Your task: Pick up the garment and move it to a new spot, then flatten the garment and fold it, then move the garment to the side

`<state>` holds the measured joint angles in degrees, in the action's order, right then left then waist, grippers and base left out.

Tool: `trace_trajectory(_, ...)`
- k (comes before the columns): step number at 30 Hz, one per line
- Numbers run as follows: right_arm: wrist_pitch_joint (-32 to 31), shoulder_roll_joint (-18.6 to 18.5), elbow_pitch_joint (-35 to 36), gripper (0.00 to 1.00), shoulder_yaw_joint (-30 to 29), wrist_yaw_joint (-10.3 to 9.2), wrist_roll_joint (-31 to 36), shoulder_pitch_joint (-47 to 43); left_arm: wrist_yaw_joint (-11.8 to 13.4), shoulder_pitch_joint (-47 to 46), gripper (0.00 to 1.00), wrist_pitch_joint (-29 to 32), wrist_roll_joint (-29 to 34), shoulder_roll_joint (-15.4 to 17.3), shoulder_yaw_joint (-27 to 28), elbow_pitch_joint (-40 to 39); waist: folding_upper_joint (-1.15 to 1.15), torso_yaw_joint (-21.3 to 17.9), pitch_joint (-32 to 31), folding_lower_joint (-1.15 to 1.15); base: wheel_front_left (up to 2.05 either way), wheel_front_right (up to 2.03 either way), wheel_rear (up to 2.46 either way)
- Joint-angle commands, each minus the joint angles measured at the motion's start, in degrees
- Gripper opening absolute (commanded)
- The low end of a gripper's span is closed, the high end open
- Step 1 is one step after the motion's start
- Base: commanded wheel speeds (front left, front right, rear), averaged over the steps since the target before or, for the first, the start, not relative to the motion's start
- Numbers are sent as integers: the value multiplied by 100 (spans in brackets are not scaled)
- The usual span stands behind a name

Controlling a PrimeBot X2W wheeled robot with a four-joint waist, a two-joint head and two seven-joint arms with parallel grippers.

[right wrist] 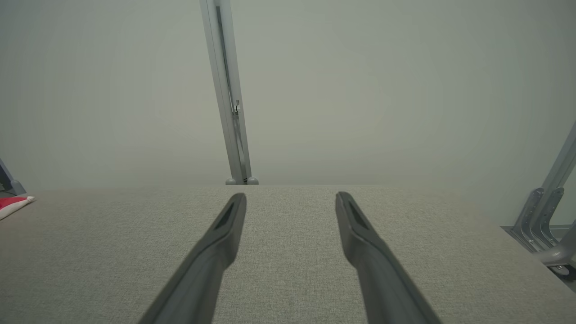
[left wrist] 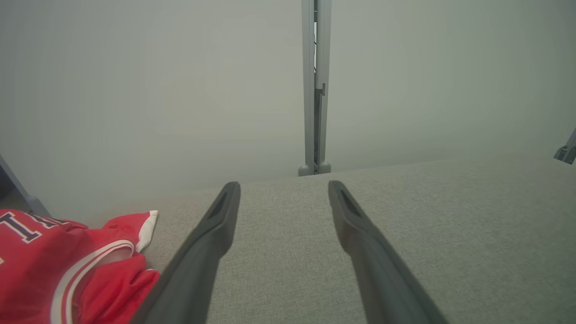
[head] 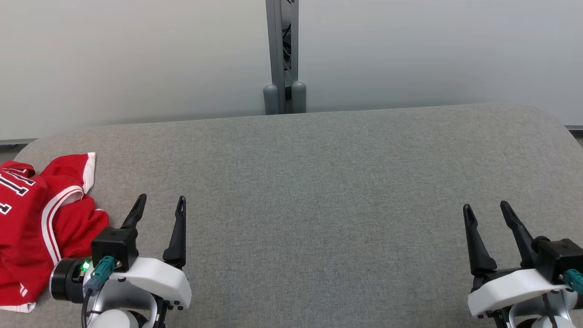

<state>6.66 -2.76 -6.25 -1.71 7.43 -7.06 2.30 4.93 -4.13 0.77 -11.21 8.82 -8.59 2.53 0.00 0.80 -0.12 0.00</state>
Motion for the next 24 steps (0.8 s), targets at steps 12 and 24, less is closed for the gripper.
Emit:
trace_trajectory(12,52,-23,-77,100,-55,10,-191,14,69,-17,100,33,-92,58,18,30,0,-10,3,0,0,0,0)
trace_trajectory(24,45,-24,-59,100,-46,10,-177,81,118,-124,100,-32,-134,61,-18,53,0,317,77,0,0,0,0)
